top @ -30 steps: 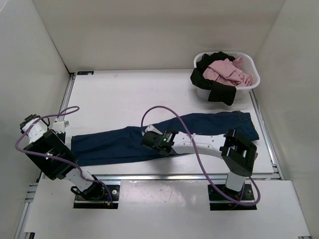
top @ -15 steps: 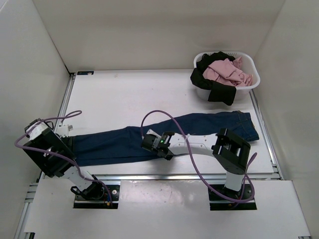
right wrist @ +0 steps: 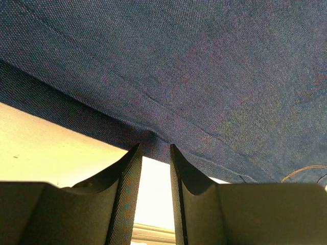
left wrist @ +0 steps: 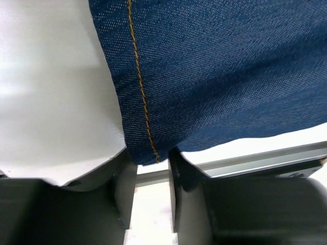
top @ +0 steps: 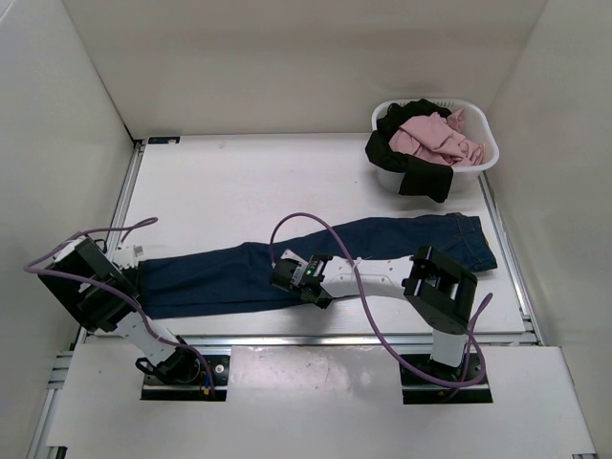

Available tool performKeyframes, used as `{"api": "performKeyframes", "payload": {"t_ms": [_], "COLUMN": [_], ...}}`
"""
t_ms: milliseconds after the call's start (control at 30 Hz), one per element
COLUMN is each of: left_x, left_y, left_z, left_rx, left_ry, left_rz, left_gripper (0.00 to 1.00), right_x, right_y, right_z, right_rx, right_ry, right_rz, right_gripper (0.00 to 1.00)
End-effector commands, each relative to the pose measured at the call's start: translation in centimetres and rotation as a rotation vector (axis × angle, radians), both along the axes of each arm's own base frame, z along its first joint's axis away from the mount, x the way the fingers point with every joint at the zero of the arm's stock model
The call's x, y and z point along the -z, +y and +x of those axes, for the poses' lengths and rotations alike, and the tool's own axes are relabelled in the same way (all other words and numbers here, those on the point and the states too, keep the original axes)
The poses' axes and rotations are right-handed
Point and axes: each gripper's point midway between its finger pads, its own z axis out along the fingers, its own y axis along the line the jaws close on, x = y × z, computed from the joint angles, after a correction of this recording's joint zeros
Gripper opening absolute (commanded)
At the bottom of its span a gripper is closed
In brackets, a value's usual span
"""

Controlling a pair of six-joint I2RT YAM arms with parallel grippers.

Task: Fold and stack the trousers
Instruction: Fold the trousers

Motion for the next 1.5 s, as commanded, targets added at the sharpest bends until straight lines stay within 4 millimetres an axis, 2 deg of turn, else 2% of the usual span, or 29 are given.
{"api": "performKeyframes", "payload": {"t_ms": [0, 100, 233, 333, 467, 533, 567, 700, 900, 1000, 1233, 1467], "left_x": [-1.3, -1.7, -2.1, -2.1, -1.7, -1.5, -1.3, -2.2, -3.4, -3.3, -3.6, -3.8], "left_y": [0.6, 1.2, 1.2, 1.1, 0.7, 0.6, 0.4, 0.3, 0.9, 1.2, 1.1, 1.4], "left_z": [1.7, 2.0, 2.5, 3.0, 2.6, 2.7, 2.5, 2.6, 3.2, 3.3, 2.9, 2.6], "left_rx": [-0.012, -0.01, -0.02, -0.031, -0.031, -0.033, -0.024, -0.016, -0.015, -0.014, -0.005, 0.006], "left_ry": [-0.09, -0.104, -0.125, -0.148, -0.134, -0.134, -0.129, -0.137, -0.15, -0.143, -0.132, -0.117], "left_rz": [0.027, 0.056, 0.059, 0.047, 0.032, 0.019, 0.014, 0.006, 0.019, 0.024, 0.025, 0.039], "left_gripper": [0.42, 0.5, 0.51, 0.45, 0.32, 0.16, 0.14, 0.14, 0.14, 0.14, 0.14, 0.14], "right_x": [-0.3, -0.3, -0.3, -0.1, 0.2, 0.2, 0.4, 0.3, 0.5, 0.2, 0.9, 0.3], "right_y": [0.3, 0.3, 0.3, 0.2, -0.1, -0.1, -0.2, -0.2, -0.9, -0.9, -1.1, -1.1], "right_z": [0.3, 0.3, 0.3, 0.3, 0.1, 0.1, 0.1, 0.1, 1.2, 1.9, 2.6, 3.8], "right_rx": [0.006, 0.006, 0.006, 0.006, 0.006, 0.014, 0.014, 0.006, 0.007, 0.013, 0.014, 0.028], "right_ry": [-0.012, -0.012, -0.012, -0.009, -0.005, -0.006, -0.006, -0.009, -0.069, -0.112, -0.124, -0.18], "right_rz": [0.006, 0.006, 0.006, -0.003, -0.013, -0.009, -0.007, -0.001, -0.067, -0.083, -0.114, -0.131], "right_gripper": [0.33, 0.33, 0.33, 0.33, 0.33, 0.35, 0.36, 0.36, 0.35, 0.35, 0.28, 0.31]}}
